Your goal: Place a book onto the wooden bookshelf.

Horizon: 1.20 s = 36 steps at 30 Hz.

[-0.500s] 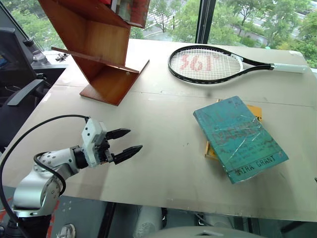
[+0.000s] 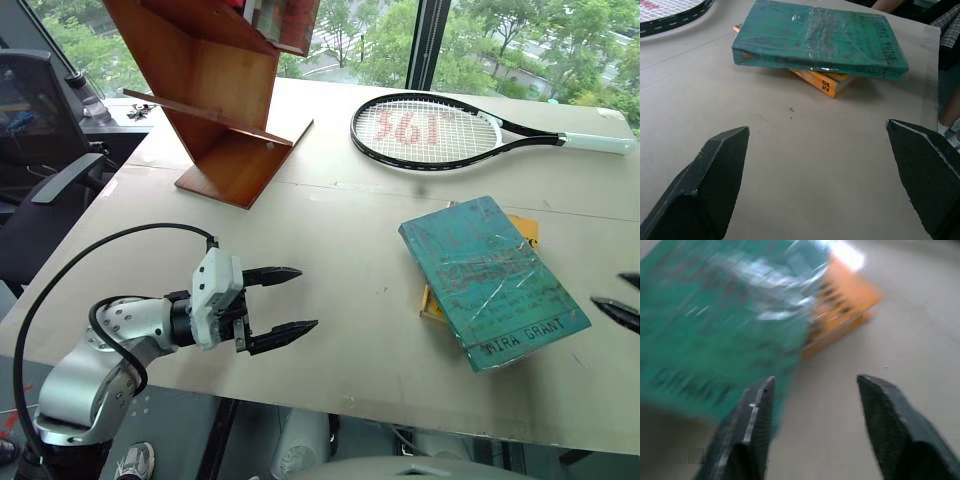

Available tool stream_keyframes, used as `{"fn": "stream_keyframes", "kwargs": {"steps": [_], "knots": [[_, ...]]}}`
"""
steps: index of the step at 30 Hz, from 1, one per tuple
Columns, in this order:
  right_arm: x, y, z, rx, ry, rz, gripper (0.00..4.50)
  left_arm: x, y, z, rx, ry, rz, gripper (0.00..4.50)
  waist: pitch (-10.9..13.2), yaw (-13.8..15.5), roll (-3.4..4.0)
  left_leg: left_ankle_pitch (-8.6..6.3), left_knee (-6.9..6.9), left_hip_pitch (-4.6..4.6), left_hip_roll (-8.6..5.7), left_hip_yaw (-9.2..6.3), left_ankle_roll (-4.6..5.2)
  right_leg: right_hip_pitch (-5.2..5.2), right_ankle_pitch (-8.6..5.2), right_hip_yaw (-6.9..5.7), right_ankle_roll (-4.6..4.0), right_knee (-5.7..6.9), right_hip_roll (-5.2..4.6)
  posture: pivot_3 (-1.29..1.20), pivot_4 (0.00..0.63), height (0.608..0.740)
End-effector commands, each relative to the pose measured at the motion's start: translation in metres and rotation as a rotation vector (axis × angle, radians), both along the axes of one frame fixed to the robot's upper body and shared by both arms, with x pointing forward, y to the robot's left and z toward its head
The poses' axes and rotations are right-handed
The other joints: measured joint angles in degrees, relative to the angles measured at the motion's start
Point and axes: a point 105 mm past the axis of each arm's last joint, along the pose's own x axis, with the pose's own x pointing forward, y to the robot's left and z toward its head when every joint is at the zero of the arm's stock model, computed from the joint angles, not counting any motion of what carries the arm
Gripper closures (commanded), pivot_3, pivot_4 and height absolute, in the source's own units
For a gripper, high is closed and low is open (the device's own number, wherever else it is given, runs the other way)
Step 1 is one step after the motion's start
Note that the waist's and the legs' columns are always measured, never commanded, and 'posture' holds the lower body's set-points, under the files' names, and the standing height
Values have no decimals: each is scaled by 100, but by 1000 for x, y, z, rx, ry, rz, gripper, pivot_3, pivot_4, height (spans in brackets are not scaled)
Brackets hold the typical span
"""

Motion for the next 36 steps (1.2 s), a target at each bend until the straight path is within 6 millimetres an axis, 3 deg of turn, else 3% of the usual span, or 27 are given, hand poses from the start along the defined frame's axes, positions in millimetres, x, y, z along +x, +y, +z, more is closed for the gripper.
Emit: {"fn": "stream_keyframes", "kwargs": {"steps": [1,2,3,7,13,21,25,28,31,36], "knots": [[-23,13,5,31,133,95,3722,-3,-8,12,-15,-66,-32,0,0,13,0,0,0,-2,0,0,0,0,-2,-4,6,-1,2,0,150,739],[-31,18,1,33,184,123,4247,-5,-10,13,-22,-64,-41,0,-1,11,-1,-1,0,-3,-2,1,1,0,-2,-3,13,-1,2,0,150,739],[-35,22,-2,42,216,145,4390,-6,-11,13,-30,-61,-47,0,0,9,-5,-1,0,-3,-2,1,1,0,-2,-3,17,-2,3,0,150,739],[-31,36,-20,62,241,191,4390,-10,-13,16,-53,-55,-70,0,1,-47,-18,-1,11,-2,0,1,2,1,-6,-2,14,0,4,0,150,739],[0,58,-40,58,173,241,4390,-18,-14,22,-75,-35,-122,0,2,-139,-19,0,41,5,9,-1,2,4,-5,-2,21,10,4,0,150,739],[37,97,-25,122,-1,331,4390,-14,-9,24,-57,-55,-101,0,4,-117,-19,0,33,-6,7,-6,0,2,-1,-2,14,10,15,0,150,739],[39,108,-18,185,-43,352,4390,-12,-8,23,-63,-54,-85,0,4,-113,-19,0,34,-13,3,-11,0,2,7,-7,29,10,16,0,150,739],[24,95,-3,291,-16,328,4390,2,-7,18,-91,-27,27,0,6,-92,-15,0,36,-13,3,-11,0,2,7,-5,30,10,16,0,150,739],[17,82,16,366,-61,310,3540,15,-7,14,-152,53,133,0,3,-78,-20,0,42,-12,1,-16,2,9,10,-6,36,10,14,0,150,739],[12,73,36,404,-230,321,1322,29,-21,-6,-204,424,221,0,-7,-110,-40,1,49,4,11,-20,3,21,13,-4,40,20,25,0,150,739]]}}
